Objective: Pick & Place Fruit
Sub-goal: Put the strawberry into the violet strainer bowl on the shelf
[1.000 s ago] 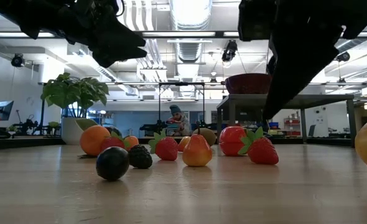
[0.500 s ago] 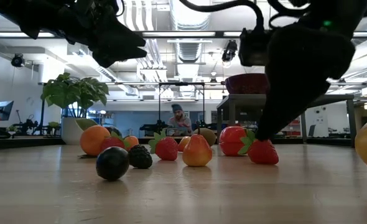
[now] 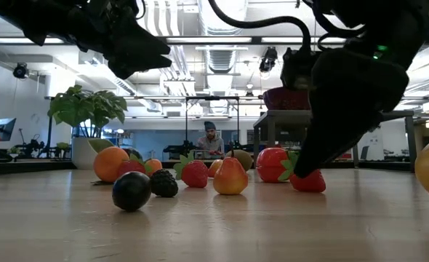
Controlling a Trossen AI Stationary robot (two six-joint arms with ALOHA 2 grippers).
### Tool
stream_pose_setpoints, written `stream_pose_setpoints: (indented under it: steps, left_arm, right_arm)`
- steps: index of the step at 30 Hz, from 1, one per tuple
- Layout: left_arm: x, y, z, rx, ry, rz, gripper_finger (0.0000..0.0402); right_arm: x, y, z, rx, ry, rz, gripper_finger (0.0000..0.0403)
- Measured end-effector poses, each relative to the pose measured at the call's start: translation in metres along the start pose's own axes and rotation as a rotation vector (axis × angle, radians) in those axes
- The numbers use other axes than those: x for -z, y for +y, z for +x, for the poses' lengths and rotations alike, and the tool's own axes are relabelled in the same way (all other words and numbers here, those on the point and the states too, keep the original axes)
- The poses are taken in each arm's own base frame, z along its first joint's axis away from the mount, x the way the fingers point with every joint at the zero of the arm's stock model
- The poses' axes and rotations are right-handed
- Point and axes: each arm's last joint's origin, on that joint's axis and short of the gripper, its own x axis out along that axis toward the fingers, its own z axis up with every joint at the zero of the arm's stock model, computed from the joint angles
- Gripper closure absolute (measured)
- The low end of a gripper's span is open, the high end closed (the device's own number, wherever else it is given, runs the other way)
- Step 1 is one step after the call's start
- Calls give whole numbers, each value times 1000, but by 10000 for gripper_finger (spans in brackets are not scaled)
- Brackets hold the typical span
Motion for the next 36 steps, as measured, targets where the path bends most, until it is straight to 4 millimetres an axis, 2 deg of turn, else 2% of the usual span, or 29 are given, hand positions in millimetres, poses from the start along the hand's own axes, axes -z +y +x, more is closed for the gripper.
stream_pose_setpoints:
  steps: [8,24,36]
  left_arm:
    - [0,0,0,0,0,0,202]
    - [0,0,0,0,0,0,202]
    - [0,0,0,1,0,1,202]
  right_arm:
    - [8,-8,8,68,-7,21,165]
    - [5,-5,7,58,-3,-3,267]
    - [4,-4,6,43,1,0,250]
